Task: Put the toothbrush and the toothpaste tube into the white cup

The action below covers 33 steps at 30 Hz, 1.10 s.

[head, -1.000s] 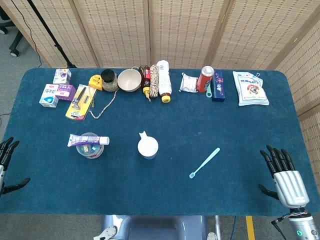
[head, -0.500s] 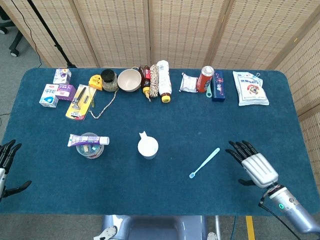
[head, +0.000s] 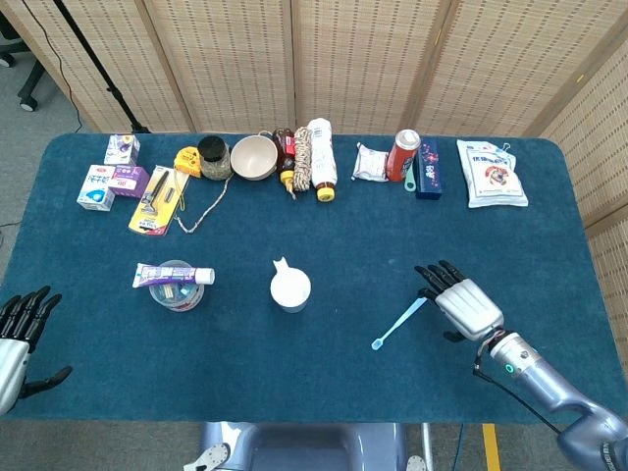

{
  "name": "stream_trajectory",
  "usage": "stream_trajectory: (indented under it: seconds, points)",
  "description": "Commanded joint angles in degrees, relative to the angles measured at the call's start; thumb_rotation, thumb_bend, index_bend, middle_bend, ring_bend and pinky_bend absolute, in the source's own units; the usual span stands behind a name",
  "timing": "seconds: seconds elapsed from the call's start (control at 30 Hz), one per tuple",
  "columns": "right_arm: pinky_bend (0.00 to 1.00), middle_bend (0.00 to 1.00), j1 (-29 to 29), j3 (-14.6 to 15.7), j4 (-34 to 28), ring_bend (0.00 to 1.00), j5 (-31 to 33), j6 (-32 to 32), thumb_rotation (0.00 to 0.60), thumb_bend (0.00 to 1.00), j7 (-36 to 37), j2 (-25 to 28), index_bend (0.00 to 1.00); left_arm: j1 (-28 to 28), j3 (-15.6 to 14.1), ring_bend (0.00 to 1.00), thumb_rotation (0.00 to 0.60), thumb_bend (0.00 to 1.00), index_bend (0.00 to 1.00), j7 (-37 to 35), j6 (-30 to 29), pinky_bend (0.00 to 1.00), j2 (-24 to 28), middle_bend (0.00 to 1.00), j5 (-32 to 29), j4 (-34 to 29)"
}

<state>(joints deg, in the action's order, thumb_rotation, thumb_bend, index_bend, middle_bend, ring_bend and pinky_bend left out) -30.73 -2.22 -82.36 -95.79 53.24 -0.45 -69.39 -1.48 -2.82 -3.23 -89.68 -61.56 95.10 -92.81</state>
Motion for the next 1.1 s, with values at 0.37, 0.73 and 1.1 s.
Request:
stream_trajectory:
  seconds: [0.37, 0.73, 1.1]
  points:
    - [0.00, 0.06, -3.48, 0.57, 4.25, 0.00, 0.90, -2.35, 0.600, 0.23, -0.43, -5.07, 0.33, -0.33, 0.34, 0.00, 0.600, 0.01, 0.00, 0.97, 0.93, 0.00, -0.09, 0.00, -1.03, -0.77]
    - [0.00, 0.06, -6.24, 0.10, 7.14, 0.00, 4.34, -6.27, 0.600, 0.24, 0.63, -8.56, 0.33, -0.56, 0.55, 0.00, 0.600, 0.01, 0.00, 0.75, 1.47, 0.00, 0.15, 0.00, -1.66, -0.99]
    - [0.00, 0.06, -7.74, 0.17, 9.86, 0.00, 6.84, -8.23, 0.600, 0.24, 0.72, -10.87, 0.39, -0.66, 0.76, 0.00, 0.600, 0.01, 0.00, 0.28, 1.67, 0.00, 0.28, 0.00, -2.13, -0.87]
